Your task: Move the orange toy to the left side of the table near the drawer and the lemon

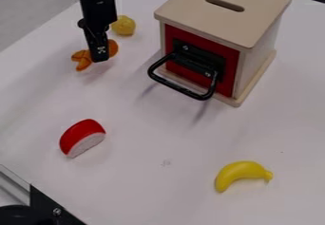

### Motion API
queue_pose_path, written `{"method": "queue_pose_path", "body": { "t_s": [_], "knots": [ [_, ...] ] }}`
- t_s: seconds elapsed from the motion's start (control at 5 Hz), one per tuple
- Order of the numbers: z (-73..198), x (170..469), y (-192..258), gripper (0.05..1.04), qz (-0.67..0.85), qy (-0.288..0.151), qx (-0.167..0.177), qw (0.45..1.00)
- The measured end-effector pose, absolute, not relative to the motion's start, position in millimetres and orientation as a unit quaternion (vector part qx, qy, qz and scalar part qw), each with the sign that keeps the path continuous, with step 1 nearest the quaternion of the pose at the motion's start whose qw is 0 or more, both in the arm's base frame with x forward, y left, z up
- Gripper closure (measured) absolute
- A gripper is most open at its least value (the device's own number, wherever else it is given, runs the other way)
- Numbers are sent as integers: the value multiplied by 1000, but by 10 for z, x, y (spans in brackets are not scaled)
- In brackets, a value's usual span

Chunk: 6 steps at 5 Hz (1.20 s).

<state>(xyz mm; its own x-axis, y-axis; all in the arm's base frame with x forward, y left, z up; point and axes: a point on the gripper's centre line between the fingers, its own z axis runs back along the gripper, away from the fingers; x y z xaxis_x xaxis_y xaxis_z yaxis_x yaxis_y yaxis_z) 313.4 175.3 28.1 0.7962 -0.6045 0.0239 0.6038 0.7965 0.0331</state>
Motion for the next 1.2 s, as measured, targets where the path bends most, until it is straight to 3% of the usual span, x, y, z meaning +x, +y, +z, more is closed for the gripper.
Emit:
{"method": "queue_pose_path", "body": {
  "t_s": [0.4,0.6,0.8,1.0,1.2],
  "knots": [
    [117,3096,1741,678,-325,2,-2,946],
    [106,3093,1740,626,-325,3,-3,946],
    [106,3086,1722,315,-323,3,-9,946],
    [84,3044,1699,91,-329,16,-6,944],
    [284,3021,1680,84,-328,2,10,945]
  ]
}}
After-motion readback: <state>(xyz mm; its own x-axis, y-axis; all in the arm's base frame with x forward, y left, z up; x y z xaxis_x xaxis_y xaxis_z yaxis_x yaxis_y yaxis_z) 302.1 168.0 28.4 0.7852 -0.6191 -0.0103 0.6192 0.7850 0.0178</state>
